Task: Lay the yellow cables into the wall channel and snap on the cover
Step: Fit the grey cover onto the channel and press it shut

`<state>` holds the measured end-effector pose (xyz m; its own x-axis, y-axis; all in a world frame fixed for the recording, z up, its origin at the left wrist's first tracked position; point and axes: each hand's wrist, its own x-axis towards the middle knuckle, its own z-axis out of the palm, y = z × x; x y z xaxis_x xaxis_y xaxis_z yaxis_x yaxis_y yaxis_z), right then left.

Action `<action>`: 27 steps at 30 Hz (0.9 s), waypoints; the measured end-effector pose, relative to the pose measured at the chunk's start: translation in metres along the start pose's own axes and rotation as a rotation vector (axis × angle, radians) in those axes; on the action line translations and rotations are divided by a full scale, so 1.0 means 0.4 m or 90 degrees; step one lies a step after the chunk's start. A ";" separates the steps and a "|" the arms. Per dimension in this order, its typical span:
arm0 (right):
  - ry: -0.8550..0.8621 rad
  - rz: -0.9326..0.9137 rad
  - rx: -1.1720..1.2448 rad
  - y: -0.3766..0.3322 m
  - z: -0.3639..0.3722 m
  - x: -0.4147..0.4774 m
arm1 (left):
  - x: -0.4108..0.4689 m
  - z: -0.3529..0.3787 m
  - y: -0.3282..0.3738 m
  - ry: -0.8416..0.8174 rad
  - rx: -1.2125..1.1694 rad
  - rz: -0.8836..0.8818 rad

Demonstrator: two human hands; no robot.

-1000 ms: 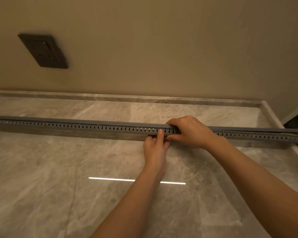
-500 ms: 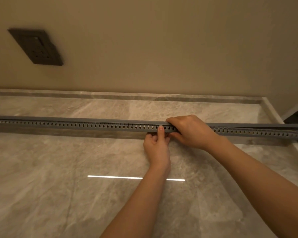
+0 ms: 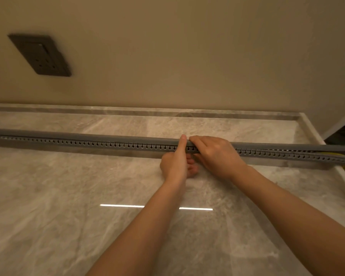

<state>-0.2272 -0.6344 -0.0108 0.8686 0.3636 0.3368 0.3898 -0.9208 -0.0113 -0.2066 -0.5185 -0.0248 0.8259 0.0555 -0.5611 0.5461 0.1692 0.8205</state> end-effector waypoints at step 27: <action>0.081 0.100 -0.087 0.091 -0.074 -0.132 | 0.006 0.025 0.001 0.145 0.021 0.006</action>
<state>-0.2679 -0.6912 -0.0011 0.8660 0.2022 0.4574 0.2010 -0.9782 0.0518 -0.2029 -0.5280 -0.0246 0.7803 0.2785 -0.5600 0.5454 0.1351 0.8272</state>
